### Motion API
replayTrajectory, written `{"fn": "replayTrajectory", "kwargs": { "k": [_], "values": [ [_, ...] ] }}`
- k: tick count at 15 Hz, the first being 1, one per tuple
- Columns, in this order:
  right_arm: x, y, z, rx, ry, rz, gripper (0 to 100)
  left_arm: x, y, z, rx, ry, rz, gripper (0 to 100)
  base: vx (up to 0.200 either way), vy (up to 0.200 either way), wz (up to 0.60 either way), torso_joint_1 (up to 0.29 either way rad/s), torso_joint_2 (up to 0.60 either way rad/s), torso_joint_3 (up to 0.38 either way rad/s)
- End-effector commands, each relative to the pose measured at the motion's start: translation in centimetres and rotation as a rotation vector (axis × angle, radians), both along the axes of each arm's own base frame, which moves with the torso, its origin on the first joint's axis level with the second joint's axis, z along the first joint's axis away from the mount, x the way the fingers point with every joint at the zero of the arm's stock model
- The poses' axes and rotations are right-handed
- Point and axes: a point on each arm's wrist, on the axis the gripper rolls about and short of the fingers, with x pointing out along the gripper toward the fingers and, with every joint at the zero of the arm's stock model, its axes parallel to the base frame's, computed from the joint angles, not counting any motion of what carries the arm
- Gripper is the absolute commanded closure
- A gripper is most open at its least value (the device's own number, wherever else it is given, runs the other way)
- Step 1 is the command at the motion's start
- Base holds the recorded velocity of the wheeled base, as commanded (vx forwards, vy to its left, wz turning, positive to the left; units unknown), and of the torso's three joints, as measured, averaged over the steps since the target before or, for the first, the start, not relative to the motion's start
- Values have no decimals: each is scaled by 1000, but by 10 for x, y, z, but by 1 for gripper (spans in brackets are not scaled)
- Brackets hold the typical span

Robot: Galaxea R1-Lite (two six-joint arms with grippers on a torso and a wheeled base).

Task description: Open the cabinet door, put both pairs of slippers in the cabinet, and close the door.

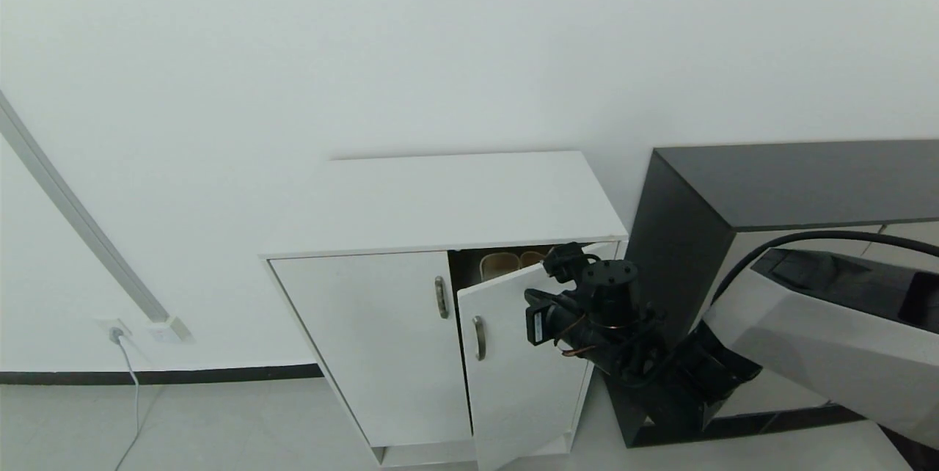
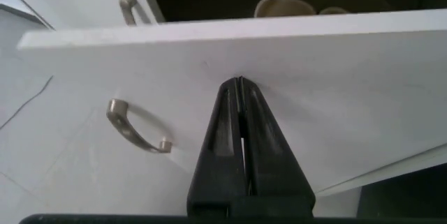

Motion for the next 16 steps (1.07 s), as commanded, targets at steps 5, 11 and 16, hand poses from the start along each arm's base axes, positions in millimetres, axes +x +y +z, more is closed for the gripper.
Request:
{"fn": "replayTrajectory", "kwargs": {
  "k": [5,11,16],
  "values": [
    [32,0,-3,-6,9,-43,100,0,0,0,0,0,0,100,0,0,0,0,0,0],
    [43,-2,-11,-7,10,-61,100,0,0,0,0,1,2,100,0,0,0,0,0,0],
    [48,-7,-14,-9,14,-75,100,0,0,0,0,1,2,100,0,0,0,0,0,0]
  ]
}}
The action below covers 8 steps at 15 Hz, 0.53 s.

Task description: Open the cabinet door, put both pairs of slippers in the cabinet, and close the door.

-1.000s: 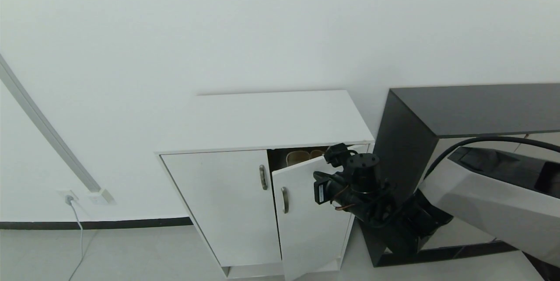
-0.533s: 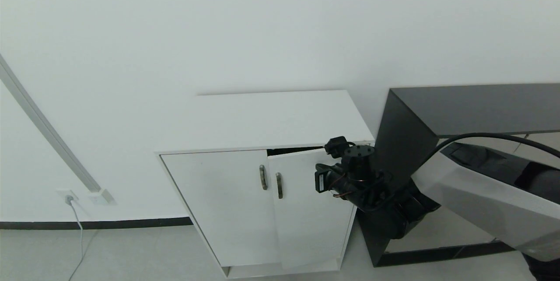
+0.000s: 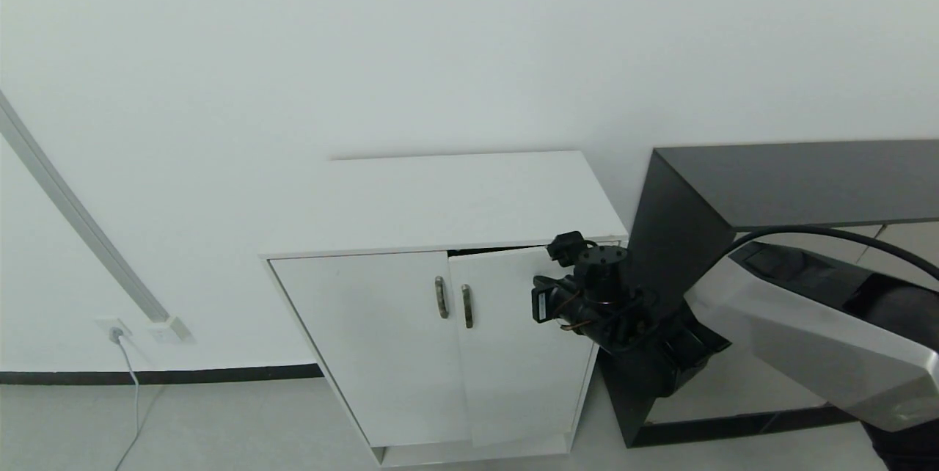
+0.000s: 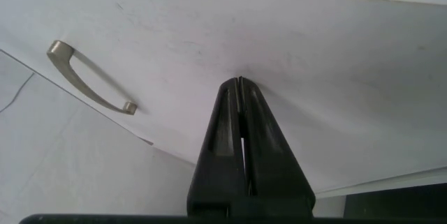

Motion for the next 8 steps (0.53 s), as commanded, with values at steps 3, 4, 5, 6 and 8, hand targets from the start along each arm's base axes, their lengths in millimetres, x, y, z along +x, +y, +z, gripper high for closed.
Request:
{"fn": "replayTrajectory", "kwargs": {
  "k": [3,4,5,6,8],
  "values": [
    [3,0,0,-5,7,-3,100,0,0,0,0,1,1,100,0,0,0,0,0,0],
    [4,1,1,-5,8,-3,100,0,0,0,0,0,1,100,0,0,0,0,0,0],
    [5,2,2,-5,7,-3,100,0,0,0,0,1,1,100,0,0,0,0,0,0],
    [5,2,2,-5,8,-3,100,0,0,0,0,0,1,100,0,0,0,0,0,0],
    [7,2,4,-2,3,-5,100,0,0,0,1,1,1,100,0,0,0,0,0,0]
  ]
}}
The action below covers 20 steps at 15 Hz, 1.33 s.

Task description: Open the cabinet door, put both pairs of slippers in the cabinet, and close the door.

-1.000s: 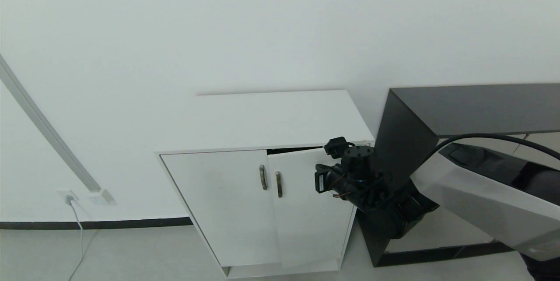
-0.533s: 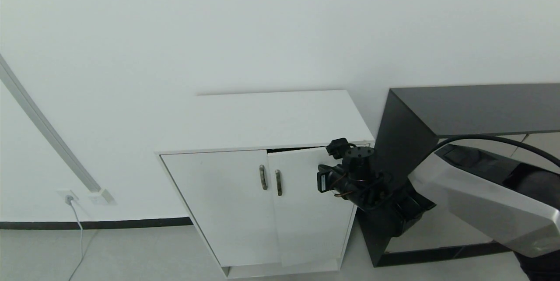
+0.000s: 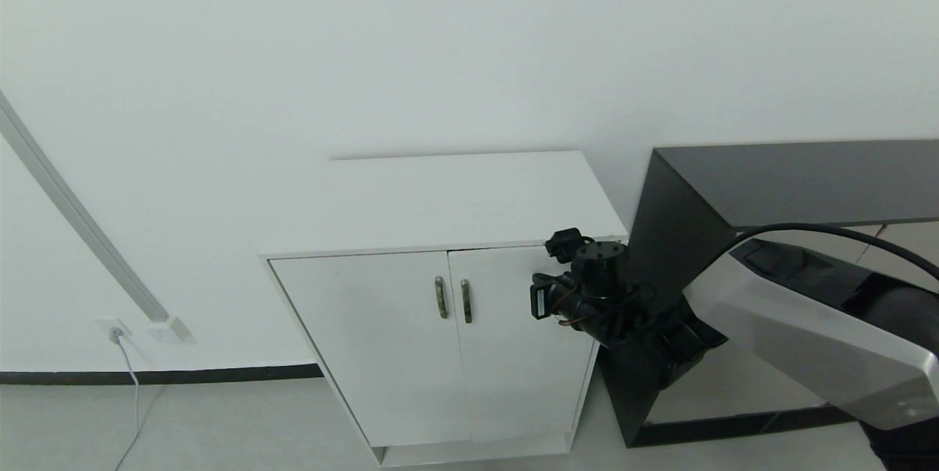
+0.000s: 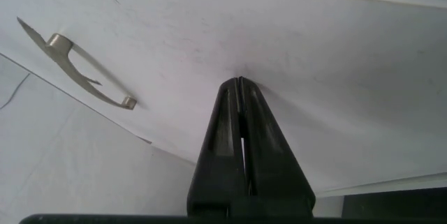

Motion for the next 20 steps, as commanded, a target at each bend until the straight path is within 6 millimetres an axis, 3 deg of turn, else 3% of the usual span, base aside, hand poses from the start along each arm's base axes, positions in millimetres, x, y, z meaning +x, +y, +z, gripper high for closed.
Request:
{"fn": "replayTrajectory", "kwargs": {
  "k": [1,12,16,20],
  "values": [
    [2,0,1,-3,4,-3,100,0,0,0,0,2,1,100,0,0,0,0,0,0],
    [5,-6,7,5,1,-19,100,0,0,0,0,0,1,100,0,0,0,0,0,0],
    [-14,-19,21,-15,2,-85,100,0,0,0,0,0,1,100,0,0,0,0,0,0],
    [-58,-56,52,-30,-11,-181,100,0,0,0,-1,2,1,100,0,0,0,0,0,0]
  ]
}}
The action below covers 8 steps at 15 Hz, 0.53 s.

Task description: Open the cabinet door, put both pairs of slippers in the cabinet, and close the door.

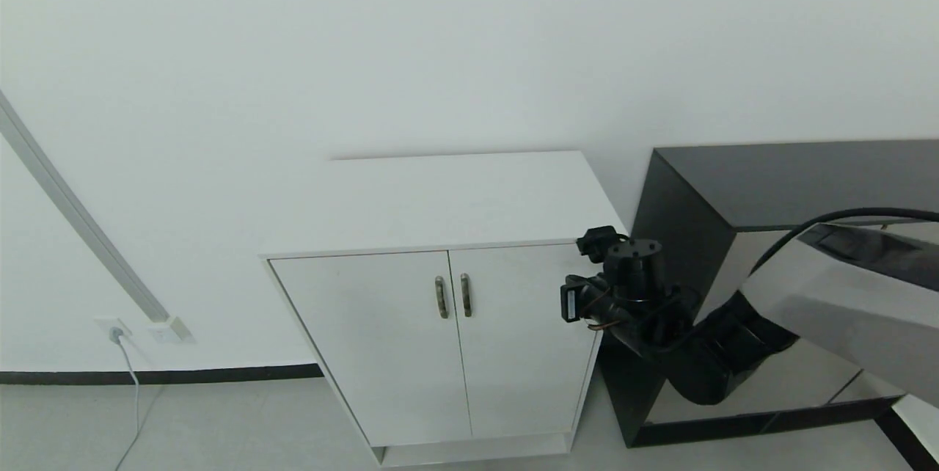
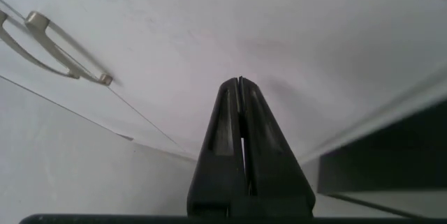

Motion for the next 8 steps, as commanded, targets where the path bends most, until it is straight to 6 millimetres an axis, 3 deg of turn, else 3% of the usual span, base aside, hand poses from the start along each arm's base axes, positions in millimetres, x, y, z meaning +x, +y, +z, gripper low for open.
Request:
{"fn": "replayTrajectory", "kwargs": {
  "k": [1,4,8],
  "values": [
    [-28,-30,34,4,-37,-84,100,0,0,0,-1,0,-1,100,0,0,0,0,0,0],
    [-61,-85,49,-53,-42,-341,100,0,0,0,1,0,1,100,0,0,0,0,0,0],
    [-110,-149,66,-72,-61,-523,100,0,0,0,1,0,-1,100,0,0,0,0,0,0]
  ]
}}
